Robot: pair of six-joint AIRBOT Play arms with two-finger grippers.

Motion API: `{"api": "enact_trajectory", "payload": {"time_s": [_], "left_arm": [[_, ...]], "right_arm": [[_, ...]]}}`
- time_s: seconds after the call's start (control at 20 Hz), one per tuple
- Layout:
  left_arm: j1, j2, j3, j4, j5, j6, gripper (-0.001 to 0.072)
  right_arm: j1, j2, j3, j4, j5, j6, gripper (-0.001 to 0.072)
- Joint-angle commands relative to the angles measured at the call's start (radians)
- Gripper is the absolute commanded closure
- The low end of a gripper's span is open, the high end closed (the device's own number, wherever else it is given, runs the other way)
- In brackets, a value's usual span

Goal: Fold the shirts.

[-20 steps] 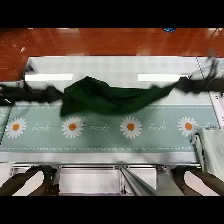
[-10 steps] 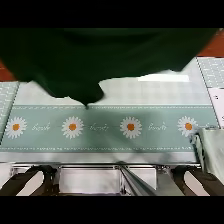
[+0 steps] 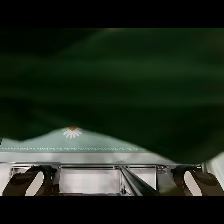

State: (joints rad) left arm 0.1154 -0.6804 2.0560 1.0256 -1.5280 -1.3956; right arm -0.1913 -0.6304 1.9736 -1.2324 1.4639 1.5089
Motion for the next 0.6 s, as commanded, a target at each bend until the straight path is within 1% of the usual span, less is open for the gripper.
{"api": "enact_trajectory", "payload": {"time_s": [0.0, 0.1, 0.2, 0.25, 0.3, 0.35, 0.45, 0.55], "left_arm": [[-0.016, 0.047, -0.161, 0.029, -0.002, 0.01, 0.069], [-0.016, 0.03, -0.326, 0.029, 0.003, -0.008, 0.069], [-0.016, 0.006, -0.512, -0.021, 0.016, -0.015, 0.0689], [-0.017, -0.008, -0.614, -0.065, 0.038, -0.004, 0.069], [-0.023, -0.023, -0.708, -0.103, 0.072, 0.027, 0.069], [-0.034, -0.042, -0.807, -0.127, 0.126, 0.056, 0.069], [-0.05, -0.101, -0.954, -0.129, 0.282, 0.11, 0.069], [-0.049, -0.216, -1.005, -0.129, 0.435, 0.121, 0.069]], "right_arm": [[0.001, 0.038, -0.077, -0.035, 0.071, 0.018, 0.069], [0.001, 0.035, -0.189, -0.034, 0.056, 0.017, 0.069], [0.001, 0.03, -0.346, -0.024, 0.022, 0.017, 0.069], [0.001, 0.02, -0.43, -0.001, -0.006, 0.007, 0.069], [0.001, 0.001, -0.521, 0.038, -0.041, -0.014, 0.069], [0.001, -0.023, -0.604, 0.082, -0.086, -0.046, 0.069], [0.001, -0.107, -0.746, 0.134, -0.199, -0.094, 0.069], [0.001, -0.237, -0.792, 0.123, -0.295, -0.109, 0.069]]}}
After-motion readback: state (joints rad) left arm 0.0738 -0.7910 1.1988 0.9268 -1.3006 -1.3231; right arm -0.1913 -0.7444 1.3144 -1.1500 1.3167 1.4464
